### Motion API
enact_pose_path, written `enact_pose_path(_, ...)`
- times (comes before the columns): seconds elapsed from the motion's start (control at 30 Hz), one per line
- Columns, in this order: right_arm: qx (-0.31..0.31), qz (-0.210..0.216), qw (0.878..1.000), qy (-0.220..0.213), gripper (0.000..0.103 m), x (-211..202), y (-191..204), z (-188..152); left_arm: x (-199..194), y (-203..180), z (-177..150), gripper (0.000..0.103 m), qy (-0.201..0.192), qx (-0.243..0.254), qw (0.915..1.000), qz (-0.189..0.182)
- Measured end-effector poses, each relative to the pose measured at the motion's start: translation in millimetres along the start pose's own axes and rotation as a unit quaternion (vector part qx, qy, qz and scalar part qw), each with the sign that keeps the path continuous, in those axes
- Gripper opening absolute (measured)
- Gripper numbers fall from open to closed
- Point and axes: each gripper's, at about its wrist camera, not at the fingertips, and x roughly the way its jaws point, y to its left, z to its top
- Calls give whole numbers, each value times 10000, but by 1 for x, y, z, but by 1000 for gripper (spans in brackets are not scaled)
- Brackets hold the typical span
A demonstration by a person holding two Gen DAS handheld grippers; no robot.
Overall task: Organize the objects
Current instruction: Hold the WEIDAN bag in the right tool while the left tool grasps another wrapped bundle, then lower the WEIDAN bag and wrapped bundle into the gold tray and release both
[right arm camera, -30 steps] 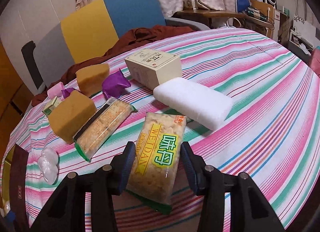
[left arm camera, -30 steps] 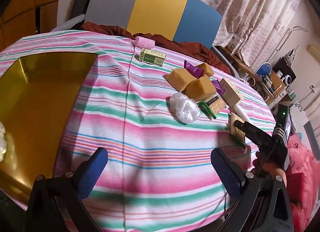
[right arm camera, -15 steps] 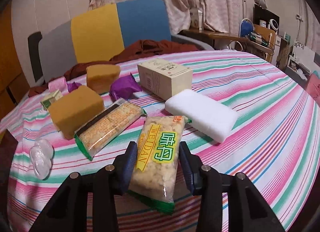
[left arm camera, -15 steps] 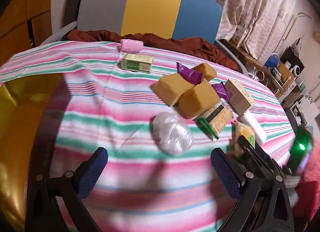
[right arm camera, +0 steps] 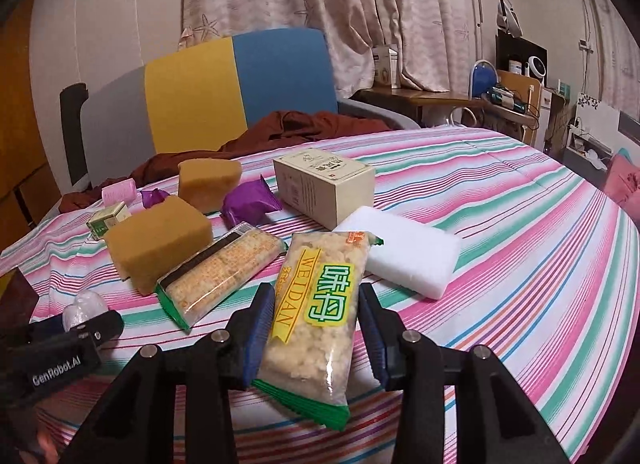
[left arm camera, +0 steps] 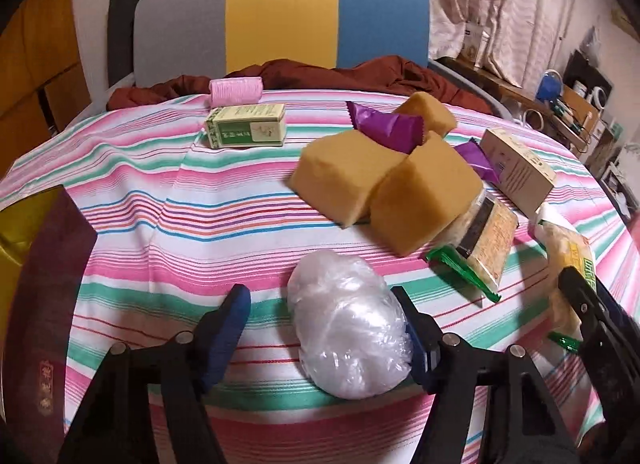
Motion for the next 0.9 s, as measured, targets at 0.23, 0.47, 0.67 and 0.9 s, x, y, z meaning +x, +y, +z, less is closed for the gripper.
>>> enact_pose_path(0.23,17,-39,10000,61,43,3,-1,-1,-10,12,-10,40,-229,61,9997,-10)
enact_pose_path(0.47,-146,58,9996,-248,42,-10,5,-2,-30,25,-28,38,-279,-17,9994,-216)
enact_pose_path(0.67,-305,42,9993,-222,42,-8,12,-2,-88,46,-39,38,-569,-331,9937,-902)
enact_pose_path(0.9,-361,93,9993,-74,42,-12,18,-3,-129,82,-43,38,-715,-521,9926,-837)
